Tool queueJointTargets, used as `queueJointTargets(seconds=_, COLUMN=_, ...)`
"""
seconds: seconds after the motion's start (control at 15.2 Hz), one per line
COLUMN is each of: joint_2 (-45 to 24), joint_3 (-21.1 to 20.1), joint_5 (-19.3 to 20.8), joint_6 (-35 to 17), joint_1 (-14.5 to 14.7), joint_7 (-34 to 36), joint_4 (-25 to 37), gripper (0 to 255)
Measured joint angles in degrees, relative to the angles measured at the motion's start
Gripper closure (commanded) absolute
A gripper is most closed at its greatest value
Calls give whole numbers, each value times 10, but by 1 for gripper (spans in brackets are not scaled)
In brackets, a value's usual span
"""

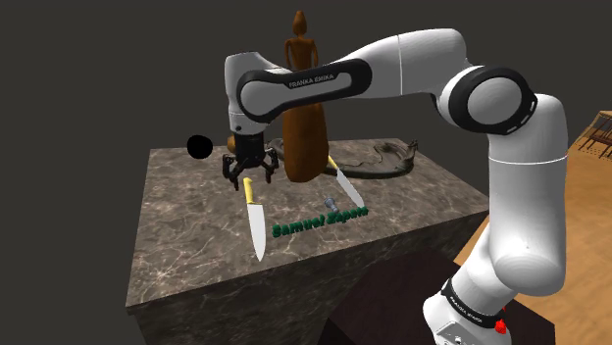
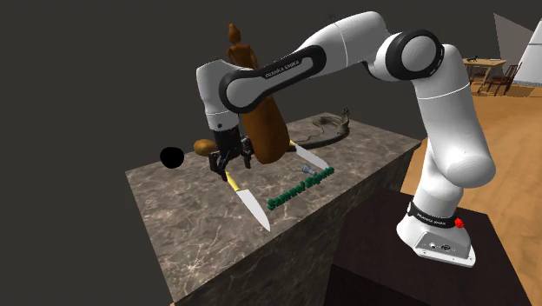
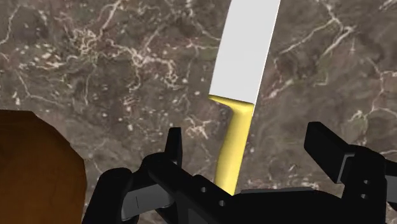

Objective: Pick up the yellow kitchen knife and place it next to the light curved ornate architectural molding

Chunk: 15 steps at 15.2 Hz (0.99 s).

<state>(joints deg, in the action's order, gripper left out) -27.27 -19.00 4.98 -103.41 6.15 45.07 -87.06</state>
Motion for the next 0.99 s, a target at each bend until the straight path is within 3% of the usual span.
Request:
queueJointTargets(seconds=0.2, joint_2=-30, joint_3=4, joint_5=4, joint_6=-9, joint_1=6, joint_7=10, joint_4=19, gripper=0)
queueJointTargets(seconds=0.53, joint_2=-39, joint_3=5, joint_5=6, joint_6=-42, joint_1=6, joint_7=11, joint_4=-6, gripper=0)
queueJointTargets(seconds=0.99, joint_2=-39, joint_3=5, joint_5=6, joint_6=-47, joint_1=6, joint_7=12, joint_4=-11, gripper=0)
